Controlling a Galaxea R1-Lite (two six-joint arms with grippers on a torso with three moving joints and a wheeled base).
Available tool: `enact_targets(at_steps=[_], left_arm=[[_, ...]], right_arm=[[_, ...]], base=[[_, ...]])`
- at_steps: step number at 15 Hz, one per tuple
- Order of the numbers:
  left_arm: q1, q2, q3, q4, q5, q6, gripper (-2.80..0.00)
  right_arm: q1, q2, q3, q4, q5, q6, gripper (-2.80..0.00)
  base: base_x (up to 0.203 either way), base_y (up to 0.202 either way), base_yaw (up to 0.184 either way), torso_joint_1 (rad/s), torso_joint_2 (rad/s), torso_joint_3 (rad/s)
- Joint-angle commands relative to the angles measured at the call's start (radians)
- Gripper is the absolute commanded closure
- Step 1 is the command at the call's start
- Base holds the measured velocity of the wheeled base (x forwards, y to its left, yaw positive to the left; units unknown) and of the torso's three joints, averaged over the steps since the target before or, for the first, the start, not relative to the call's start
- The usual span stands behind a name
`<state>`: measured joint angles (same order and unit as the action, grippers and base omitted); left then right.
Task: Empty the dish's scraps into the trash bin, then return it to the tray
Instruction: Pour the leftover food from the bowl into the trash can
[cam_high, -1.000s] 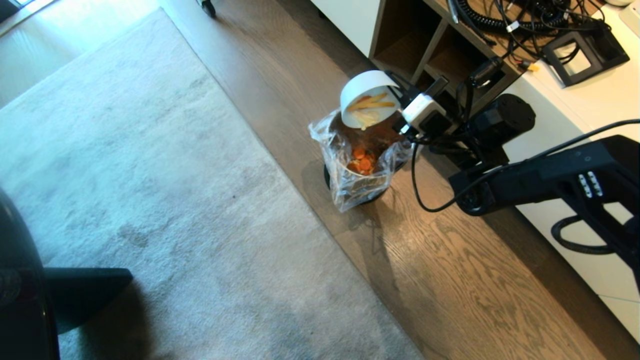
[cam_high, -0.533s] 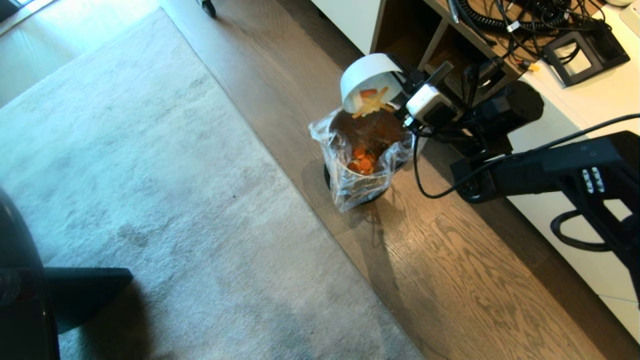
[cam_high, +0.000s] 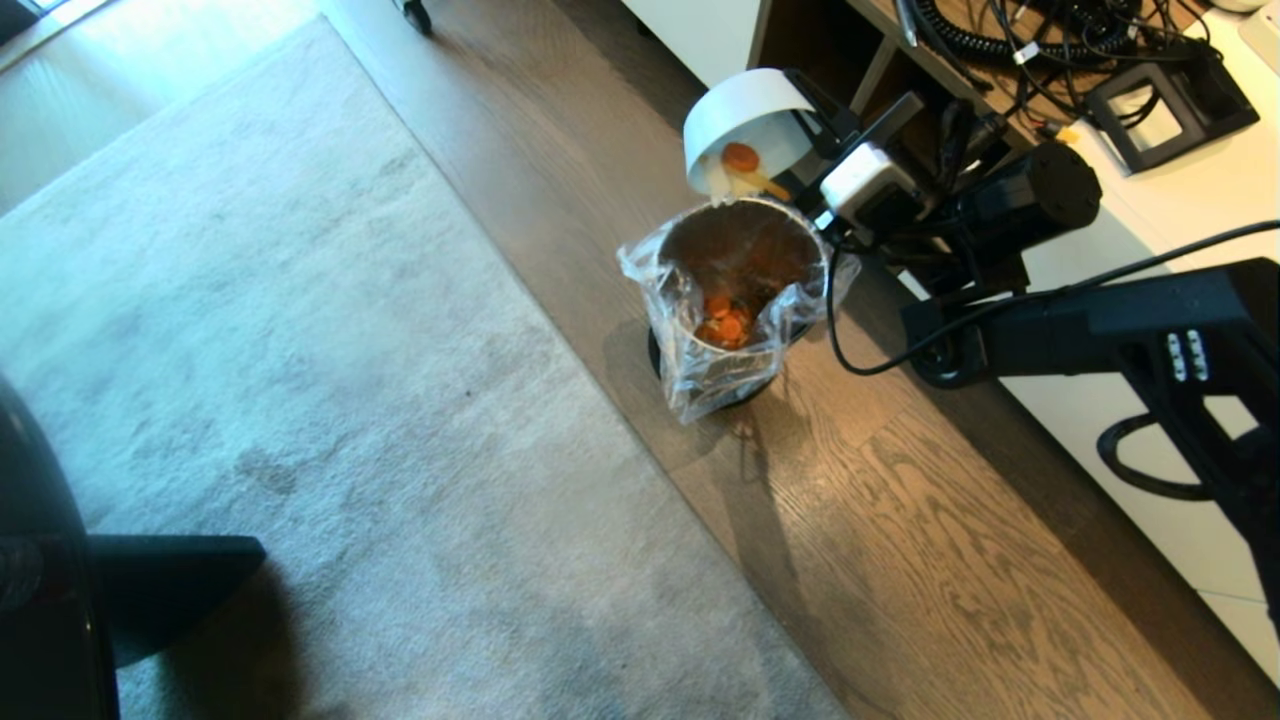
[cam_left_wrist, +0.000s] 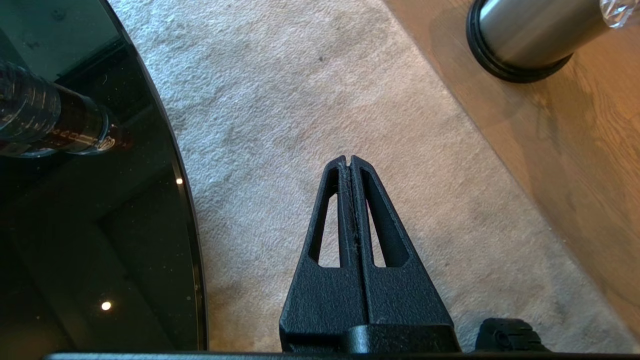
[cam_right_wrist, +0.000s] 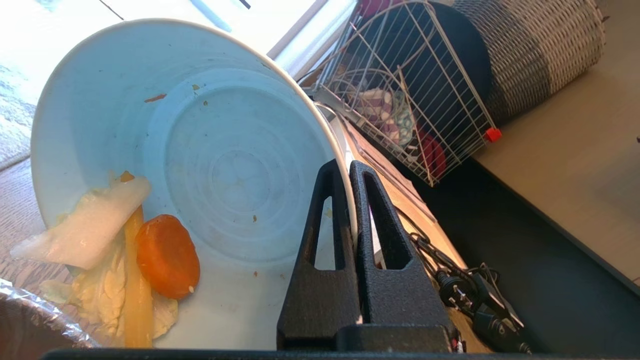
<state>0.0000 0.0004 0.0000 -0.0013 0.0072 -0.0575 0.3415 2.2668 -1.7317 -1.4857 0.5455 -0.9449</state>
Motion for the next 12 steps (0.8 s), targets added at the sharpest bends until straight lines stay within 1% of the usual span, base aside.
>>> enact_targets(at_steps=[1, 2, 4, 7, 9, 12], left_arm=[[0.0, 0.0, 0.0, 0.0, 0.0, 0.0, 0.0], [0.0, 0.0, 0.0, 0.0, 0.0, -0.001, 0.0], [0.0, 0.0, 0.0, 0.0, 0.0, 0.0, 0.0], [0.0, 0.0, 0.0, 0.0, 0.0, 0.0, 0.0], [0.0, 0.0, 0.0, 0.0, 0.0, -0.001, 0.0], [0.0, 0.0, 0.0, 0.0, 0.0, -0.001, 0.0]], right_arm=[[0.001, -0.008, -0.001, -0.017, 0.005, -0.006, 0.0], [0.001, -0.012, -0.002, -0.022, 0.01, -0.005, 0.0], [0.001, -0.025, -0.002, -0.027, 0.063, -0.004, 0.0], [0.002, -0.051, 0.001, -0.037, 0.091, -0.003, 0.0], [0.002, -0.059, 0.001, -0.042, 0.125, -0.003, 0.0], [0.002, -0.062, -0.003, -0.074, 0.148, 0.034, 0.0]], base=[[0.0, 0.0, 0.0, 0.0, 0.0, 0.0], [0.0, 0.0, 0.0, 0.0, 0.0, 0.0], [0.0, 0.0, 0.0, 0.0, 0.0, 0.0], [0.0, 0.0, 0.0, 0.0, 0.0, 0.0], [0.0, 0.0, 0.0, 0.0, 0.0, 0.0], [0.0, 0.0, 0.0, 0.0, 0.0, 0.0]])
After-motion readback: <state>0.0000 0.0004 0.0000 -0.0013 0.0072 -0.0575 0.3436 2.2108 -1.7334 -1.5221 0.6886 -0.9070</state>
